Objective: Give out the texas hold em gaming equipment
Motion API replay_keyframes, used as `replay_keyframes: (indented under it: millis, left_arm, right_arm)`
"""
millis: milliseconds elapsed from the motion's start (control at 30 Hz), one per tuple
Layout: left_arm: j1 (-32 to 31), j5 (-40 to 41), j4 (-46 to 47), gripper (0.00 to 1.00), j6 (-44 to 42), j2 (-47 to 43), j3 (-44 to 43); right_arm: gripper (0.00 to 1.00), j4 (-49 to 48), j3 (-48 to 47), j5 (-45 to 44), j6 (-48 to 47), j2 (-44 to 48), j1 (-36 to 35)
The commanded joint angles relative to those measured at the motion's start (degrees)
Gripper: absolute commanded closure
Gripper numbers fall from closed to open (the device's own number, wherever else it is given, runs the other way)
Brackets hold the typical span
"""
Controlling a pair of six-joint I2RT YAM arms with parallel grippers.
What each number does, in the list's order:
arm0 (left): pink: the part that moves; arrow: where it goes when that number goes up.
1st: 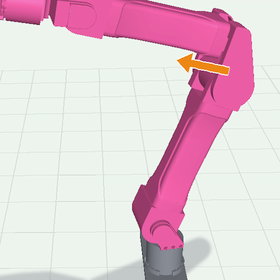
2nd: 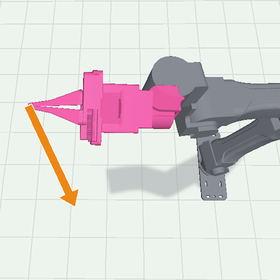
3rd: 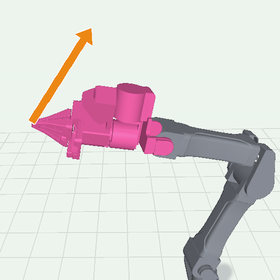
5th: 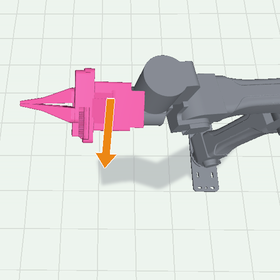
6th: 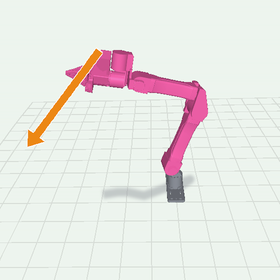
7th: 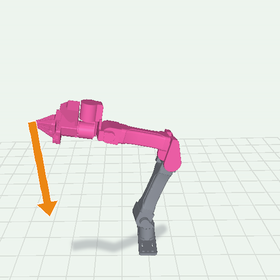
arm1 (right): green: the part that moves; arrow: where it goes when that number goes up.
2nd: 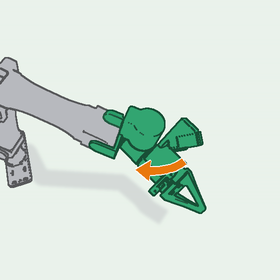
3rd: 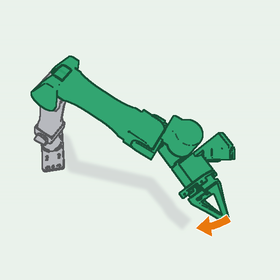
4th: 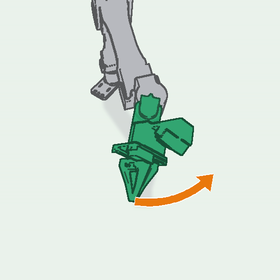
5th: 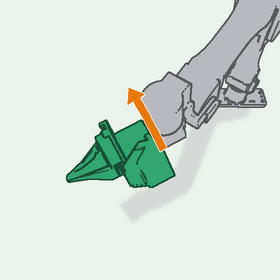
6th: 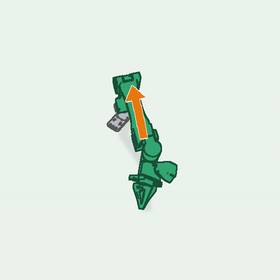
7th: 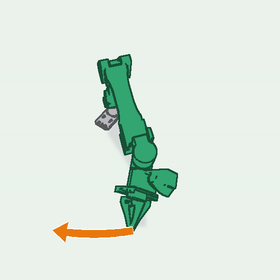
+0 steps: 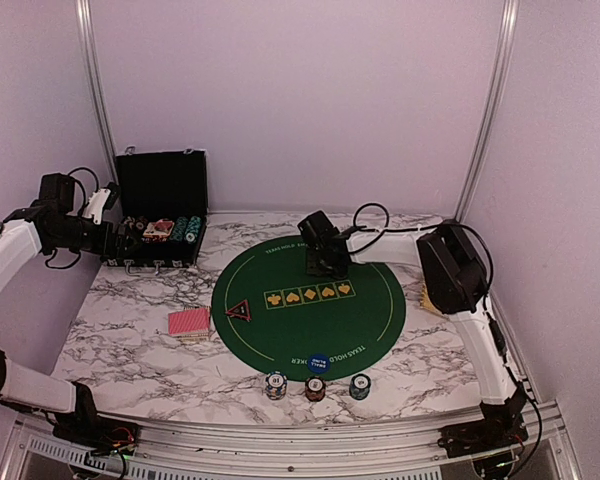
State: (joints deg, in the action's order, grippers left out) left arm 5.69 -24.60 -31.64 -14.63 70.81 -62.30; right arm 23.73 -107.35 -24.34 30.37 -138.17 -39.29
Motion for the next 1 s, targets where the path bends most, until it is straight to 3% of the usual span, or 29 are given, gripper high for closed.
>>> replay_keyframes:
  millis: [0, 133, 333, 967]
  left_arm:
    - [0.0, -0.6, -1.7, 0.01, -1.2, -1.0, -1.2]
    - [0.1, -0.7, -2.0, 0.01, -1.3, -1.1, -1.3]
    - [0.1, -1.2, -2.2, 0.01, -1.5, -0.8, -1.2]
    - [0.1, -1.5, -2.8, 0.01, -1.4, -1.2, -1.9]
  right_arm:
    - [0.57, -2.0, 11.3, 3.7, -7.1, 10.8, -2.9]
    - [0.41, -2.2, 21.2, 12.9, -13.2, 20.6, -6.8]
    - [0.24, 3.1, 31.2, 20.3, -17.7, 30.3, -11.6]
    - [0.3, 12.0, 32.3, 22.1, -25.0, 27.6, -20.1]
